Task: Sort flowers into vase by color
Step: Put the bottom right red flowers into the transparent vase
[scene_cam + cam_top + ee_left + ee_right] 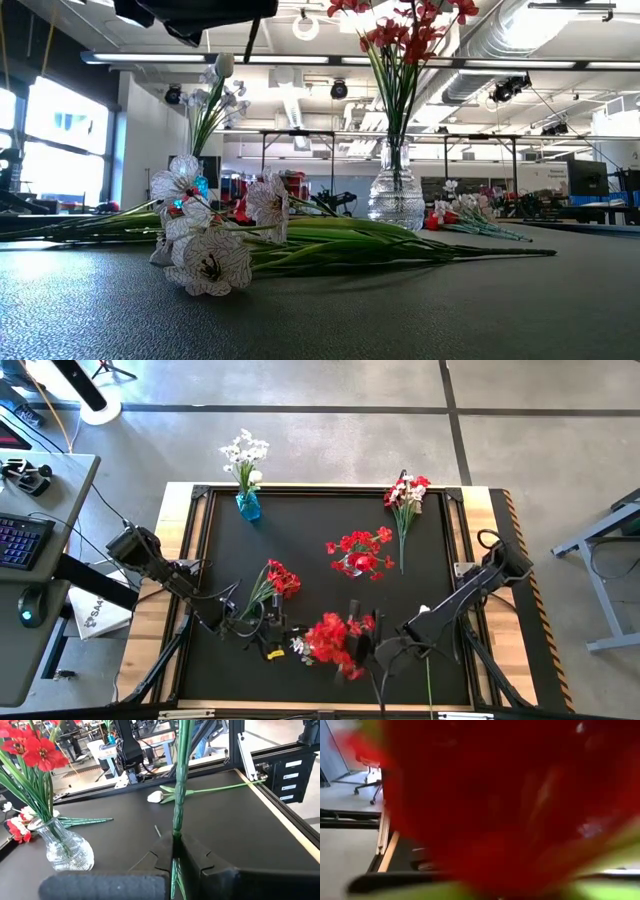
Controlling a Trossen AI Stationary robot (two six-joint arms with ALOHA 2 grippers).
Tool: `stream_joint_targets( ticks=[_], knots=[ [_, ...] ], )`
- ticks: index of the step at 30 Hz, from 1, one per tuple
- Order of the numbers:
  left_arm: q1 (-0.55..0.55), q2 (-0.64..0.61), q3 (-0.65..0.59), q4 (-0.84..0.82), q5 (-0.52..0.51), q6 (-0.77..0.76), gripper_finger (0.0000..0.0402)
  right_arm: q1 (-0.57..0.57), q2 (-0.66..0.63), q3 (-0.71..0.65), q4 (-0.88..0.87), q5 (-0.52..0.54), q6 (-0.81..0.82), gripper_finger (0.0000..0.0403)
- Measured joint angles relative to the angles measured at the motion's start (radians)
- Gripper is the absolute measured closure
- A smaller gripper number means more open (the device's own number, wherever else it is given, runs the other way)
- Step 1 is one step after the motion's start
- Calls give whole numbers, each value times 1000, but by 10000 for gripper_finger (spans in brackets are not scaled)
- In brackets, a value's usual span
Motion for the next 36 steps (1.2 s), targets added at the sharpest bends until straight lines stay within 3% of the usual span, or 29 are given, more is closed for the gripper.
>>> stream_joint_targets(
  ticks=[2,6,9,15,23,29,36],
  knots=[
    [0,0,0,-15,0,-1,393,8,0,0,-14,17,11,390],
    [0,-2,2,-107,-36,-31,376,46,-5,0,-83,164,65,385],
    [0,-2,-1,-247,-100,-100,354,79,-41,0,-246,247,179,396],
    [7,-21,-1,-522,-124,-296,316,102,-76,-35,-759,324,684,397],
    [7,-23,-1,-561,-124,-320,311,98,-93,-107,-1268,562,1322,400],
    [7,-23,-1,-558,-124,-318,311,58,-177,-106,-1320,734,1365,401],
    [7,-23,-1,-546,-124,-318,311,-84,-211,-106,-1291,726,1284,402]
  ],
)
